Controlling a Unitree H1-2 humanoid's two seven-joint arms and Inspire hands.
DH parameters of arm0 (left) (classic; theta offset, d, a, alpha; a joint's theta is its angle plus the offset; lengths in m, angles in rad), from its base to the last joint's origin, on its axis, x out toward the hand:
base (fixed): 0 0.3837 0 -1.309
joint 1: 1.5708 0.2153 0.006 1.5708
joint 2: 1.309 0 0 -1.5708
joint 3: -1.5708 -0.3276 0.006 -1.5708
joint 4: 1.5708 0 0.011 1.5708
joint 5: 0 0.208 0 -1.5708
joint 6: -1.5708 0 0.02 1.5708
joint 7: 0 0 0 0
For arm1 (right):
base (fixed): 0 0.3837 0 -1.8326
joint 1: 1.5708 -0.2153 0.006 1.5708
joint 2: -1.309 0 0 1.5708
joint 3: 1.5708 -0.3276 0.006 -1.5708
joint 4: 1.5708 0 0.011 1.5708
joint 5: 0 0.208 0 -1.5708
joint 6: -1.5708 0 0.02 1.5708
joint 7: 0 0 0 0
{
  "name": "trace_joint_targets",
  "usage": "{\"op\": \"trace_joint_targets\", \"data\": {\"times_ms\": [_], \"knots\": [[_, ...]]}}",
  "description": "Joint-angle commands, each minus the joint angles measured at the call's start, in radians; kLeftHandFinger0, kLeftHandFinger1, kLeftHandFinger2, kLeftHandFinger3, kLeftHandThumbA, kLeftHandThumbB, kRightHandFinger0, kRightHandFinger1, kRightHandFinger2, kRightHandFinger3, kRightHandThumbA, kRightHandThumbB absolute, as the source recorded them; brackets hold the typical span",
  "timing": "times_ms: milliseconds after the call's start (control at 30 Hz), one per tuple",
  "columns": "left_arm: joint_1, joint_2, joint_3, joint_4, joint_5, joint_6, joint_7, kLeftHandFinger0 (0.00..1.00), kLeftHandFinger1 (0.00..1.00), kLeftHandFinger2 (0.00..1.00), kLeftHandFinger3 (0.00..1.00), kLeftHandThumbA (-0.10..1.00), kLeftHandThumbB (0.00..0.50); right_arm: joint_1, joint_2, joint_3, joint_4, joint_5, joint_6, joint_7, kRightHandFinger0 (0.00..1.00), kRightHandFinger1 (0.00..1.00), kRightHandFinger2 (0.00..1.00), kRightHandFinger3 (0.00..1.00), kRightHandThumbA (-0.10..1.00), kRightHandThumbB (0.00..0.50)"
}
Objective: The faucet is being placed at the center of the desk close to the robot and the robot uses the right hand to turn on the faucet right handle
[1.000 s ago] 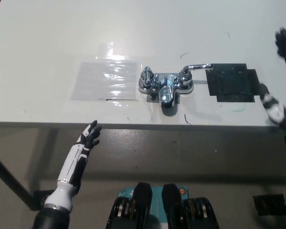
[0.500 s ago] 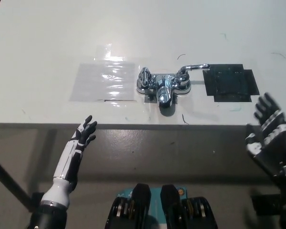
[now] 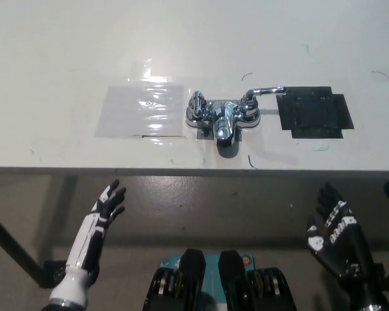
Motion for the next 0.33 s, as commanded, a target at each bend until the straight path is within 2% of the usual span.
{"op": "trace_joint_targets", "data": {"times_ms": [0, 100, 167, 300], "knots": [[0.027, 0.018, -0.006, -0.041, -0.016, -0.014, -0.022, 1.0, 1.0, 1.0, 1.0, 1.0, 0.062, 0.034, 0.008, 0.03, -0.019, -0.03, -0.098, -0.027, 1.0, 1.0, 1.0, 1.0, 0.32, 0.098], [0.034, 0.015, -0.007, -0.048, -0.022, -0.006, -0.025, 1.0, 1.0, 1.0, 1.0, 1.0, 0.076, 0.044, -0.004, 0.043, -0.018, -0.05, -0.113, -0.038, 1.0, 1.0, 1.0, 1.0, 0.32, 0.098], [0.037, 0.016, -0.008, -0.049, -0.008, -0.008, -0.022, 1.0, 1.0, 1.0, 1.0, 1.0, 0.101, 0.045, -0.007, 0.048, -0.017, -0.052, -0.11, -0.041, 1.0, 1.0, 1.0, 1.0, 0.35, 0.116], [0.042, 0.014, -0.007, -0.047, -0.01, -0.013, -0.021, 1.0, 1.0, 1.0, 1.0, 1.0, 0.09, 0.047, -0.012, 0.052, -0.019, -0.047, -0.107, -0.045, 1.0, 1.0, 1.0, 1.0, 0.38, 0.101]]}}
